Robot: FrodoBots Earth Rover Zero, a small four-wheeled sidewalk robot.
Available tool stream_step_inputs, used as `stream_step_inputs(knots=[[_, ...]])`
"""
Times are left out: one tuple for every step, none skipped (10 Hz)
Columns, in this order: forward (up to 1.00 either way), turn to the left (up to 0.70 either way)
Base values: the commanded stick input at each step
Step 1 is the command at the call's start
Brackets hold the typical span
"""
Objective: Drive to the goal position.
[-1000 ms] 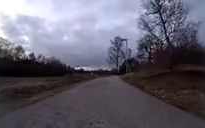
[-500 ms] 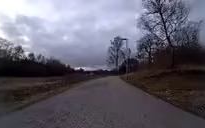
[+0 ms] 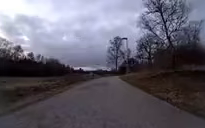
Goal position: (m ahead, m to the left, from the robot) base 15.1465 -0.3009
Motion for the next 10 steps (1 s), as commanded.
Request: stream_step_inputs(knots=[[0.50, 0.00], [0.50, 0.00], [0.50, 0.00], [0.50, 0.00], [0.50, 0.00], [0.50, 0.00], [0.50, 0.00], [0.50, 0.00], [0.50, 0.00], [0.50, 0.00]])
